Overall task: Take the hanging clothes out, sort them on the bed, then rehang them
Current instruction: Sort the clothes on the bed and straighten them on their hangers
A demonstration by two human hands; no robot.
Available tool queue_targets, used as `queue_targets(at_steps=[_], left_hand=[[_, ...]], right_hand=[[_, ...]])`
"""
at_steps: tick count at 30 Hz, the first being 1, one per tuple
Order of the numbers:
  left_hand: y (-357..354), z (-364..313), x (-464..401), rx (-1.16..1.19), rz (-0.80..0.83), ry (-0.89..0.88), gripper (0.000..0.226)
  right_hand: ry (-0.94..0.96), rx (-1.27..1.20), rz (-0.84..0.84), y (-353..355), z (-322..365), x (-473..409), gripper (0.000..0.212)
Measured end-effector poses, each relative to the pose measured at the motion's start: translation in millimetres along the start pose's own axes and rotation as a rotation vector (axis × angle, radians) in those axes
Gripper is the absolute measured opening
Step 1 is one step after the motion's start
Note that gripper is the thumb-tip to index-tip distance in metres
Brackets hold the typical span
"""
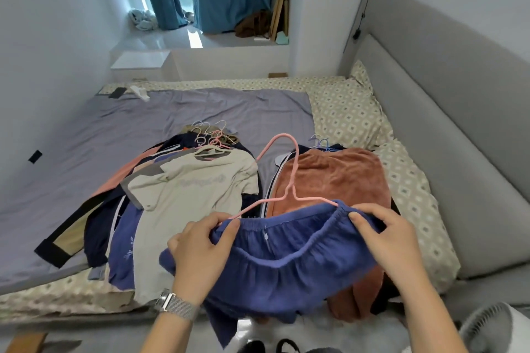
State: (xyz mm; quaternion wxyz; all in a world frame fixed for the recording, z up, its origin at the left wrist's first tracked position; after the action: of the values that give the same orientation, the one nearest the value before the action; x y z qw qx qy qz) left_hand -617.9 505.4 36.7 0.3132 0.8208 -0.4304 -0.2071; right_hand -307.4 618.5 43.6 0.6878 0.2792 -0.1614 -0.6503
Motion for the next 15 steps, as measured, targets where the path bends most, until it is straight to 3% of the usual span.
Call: queue_targets(at_steps=[5, 13, 15], left_hand=[[4, -15, 22, 0.044, 0.121, -0.072, 0.014], [-27, -37, 53, 0.286, 0.356, -0.188, 0.033], [-24, -49, 49, 0.315, 0.357, -0.226, 0.031]], right_hand=[[-0.034, 0.000, -0.115, 30, 7, 52, 0.041], [0.102, 0.172, -0.354, 99, 39, 99, 0.034], [0.114, 0.158, -0.384, 110, 42, 99, 0.021]])
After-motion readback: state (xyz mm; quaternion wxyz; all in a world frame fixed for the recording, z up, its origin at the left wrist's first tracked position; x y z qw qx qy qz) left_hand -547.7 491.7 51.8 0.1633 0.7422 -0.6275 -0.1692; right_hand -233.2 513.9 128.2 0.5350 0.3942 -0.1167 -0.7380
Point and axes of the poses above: each hand's wrist, its own x-axis away from the middle knuckle, its own y-axis out of the back of the hand, z = x × y, the point moved 10 cm from there along -x, towards the middle knuckle, and after that the axes turned 1 degree about y, right-handed, at the moved point
